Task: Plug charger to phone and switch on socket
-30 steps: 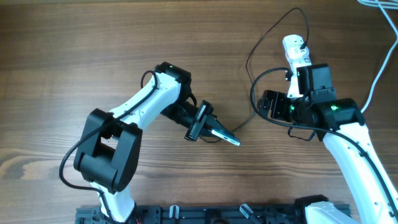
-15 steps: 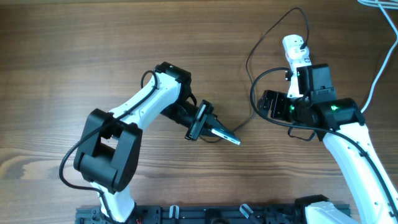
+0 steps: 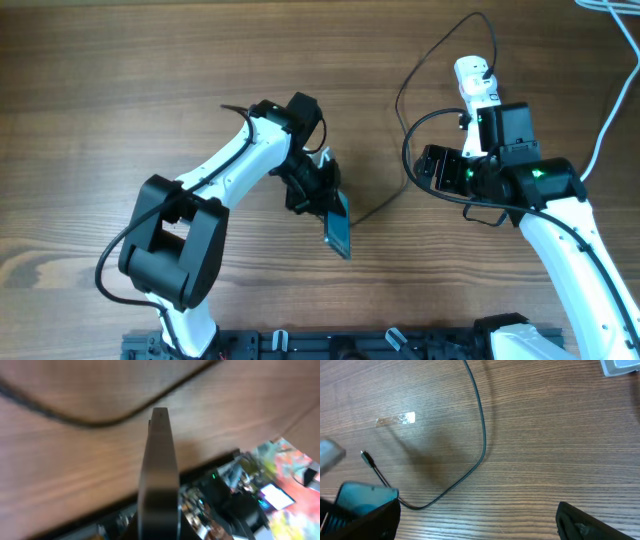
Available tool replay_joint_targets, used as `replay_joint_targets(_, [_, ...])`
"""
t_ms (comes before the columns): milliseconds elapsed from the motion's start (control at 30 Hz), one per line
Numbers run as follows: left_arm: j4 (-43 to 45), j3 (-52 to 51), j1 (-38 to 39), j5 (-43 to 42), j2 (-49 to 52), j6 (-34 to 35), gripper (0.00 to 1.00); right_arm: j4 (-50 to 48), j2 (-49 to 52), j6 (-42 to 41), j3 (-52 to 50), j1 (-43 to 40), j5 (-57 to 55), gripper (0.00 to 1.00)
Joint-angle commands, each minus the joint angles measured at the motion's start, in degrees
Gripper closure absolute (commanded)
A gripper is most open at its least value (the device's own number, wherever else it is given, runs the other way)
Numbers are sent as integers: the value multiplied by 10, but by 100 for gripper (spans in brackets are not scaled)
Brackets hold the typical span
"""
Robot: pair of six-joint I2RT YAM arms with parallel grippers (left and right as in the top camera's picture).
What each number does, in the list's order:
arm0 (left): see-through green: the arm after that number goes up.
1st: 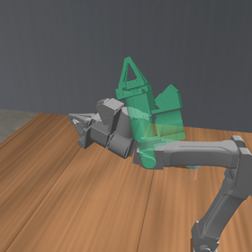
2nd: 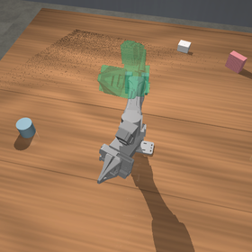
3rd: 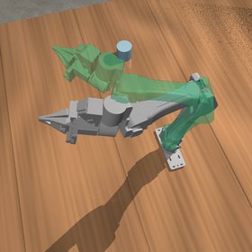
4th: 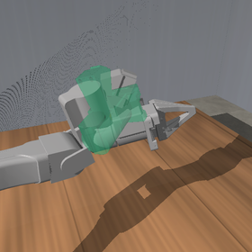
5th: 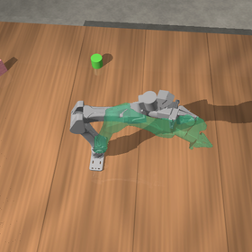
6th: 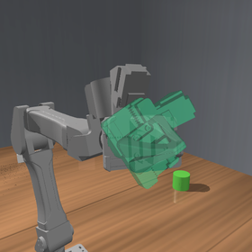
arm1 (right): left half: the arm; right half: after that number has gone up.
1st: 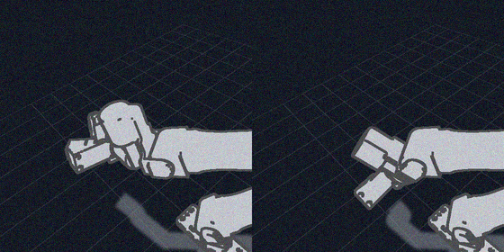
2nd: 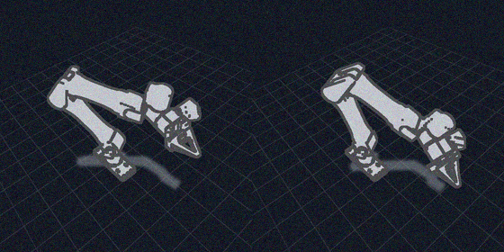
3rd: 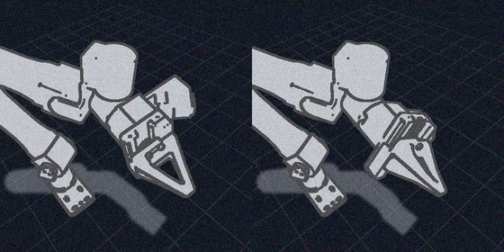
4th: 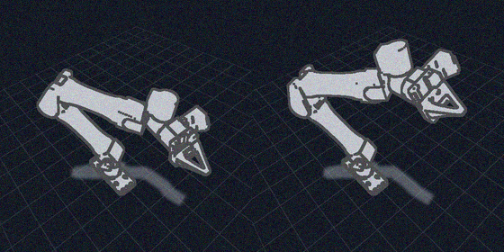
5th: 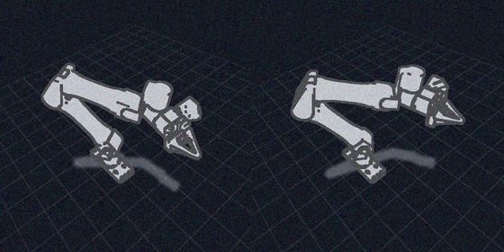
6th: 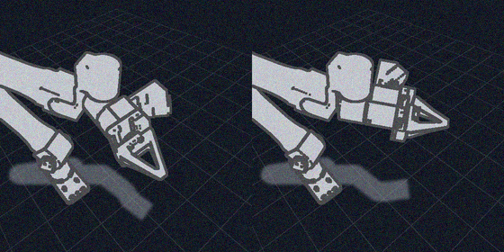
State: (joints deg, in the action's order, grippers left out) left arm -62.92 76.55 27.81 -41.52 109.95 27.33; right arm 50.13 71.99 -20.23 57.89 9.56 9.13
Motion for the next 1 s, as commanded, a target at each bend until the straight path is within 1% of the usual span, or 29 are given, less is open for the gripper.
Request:
replay_joint_targets(0, [24,3,-9,9,-5,-12,96,-1,-1,7,-1,-2,-8,1])
replay_joint_targets(100, [25,3,-48,-89,-5,-102,96,-1,-1,7,-1,-1,-8,0])
replay_joint_targets(167, [25,3,-87,-159,-5,-137,96,-1,-1,7,-1,-1,-8,0])
replay_joint_targets(200, [25,3,-103,-177,-5,-142,96,-1,-1,7,-1,-2,-8,0])
replay_joint_targets(233, [23,3,-121,-192,-5,-151,96,-2,-1,7,-1,-1,-8,0])
replay_joint_targets(300, [10,3,-153,-194,-5,-162,96,-9,-1,0,-1,-1,-7,0])
replay_joint_targets(400, [-30,3,-195,-194,-5,-220,96,-46,-1,-15,0,-1,0,0])
replay_joint_targets(433, [-47,3,-207,-194,-5,-231,96,-39,-1,-19,0,-1,31,0])
replay_joint_targets(467, [-68,3,-219,-199,-5,-240,96,-52,-1,-27,0,-2,82,2])
replay_joint_targets(500, [-90,3,-230,-213,-5,-250,96,-80,1,-9,0,0,154,22])
replay_joint_targets(533, [-116,3,-240,-246,-5,-276,96,-107,2,1,0,4,215,62])
replay_joint_targets(567, [-137,3,-249,-280,-5,-306,96,-117,6,-6,3,7,230,81])
replay_joint_targets(600, [-160,3,-263,-321,-5,-341,96,-112,12,-11,15,11,230,92])
replay_joint_targets(633, [-174,3,-284,-355,-5,-362,96,-94,19,-6,30,14,231,95])
replay_joint_targets(767, [-171,3,-361,-371,-5,-361,96,-8,51,55,103,49,219,95])
replay_joint_targets(867, [-175,3,-409,-367,-5,-362,96,37,90,89,150,104,162,95])
replay_joint_targets(933, [-174,3,-426,-350,-5,-362,96,33,127,114,163,150,137,75])
replay_joint_targets(967, [-171,3,-432,-338,-4,-361,96,22,147,122,165,172,125,67])
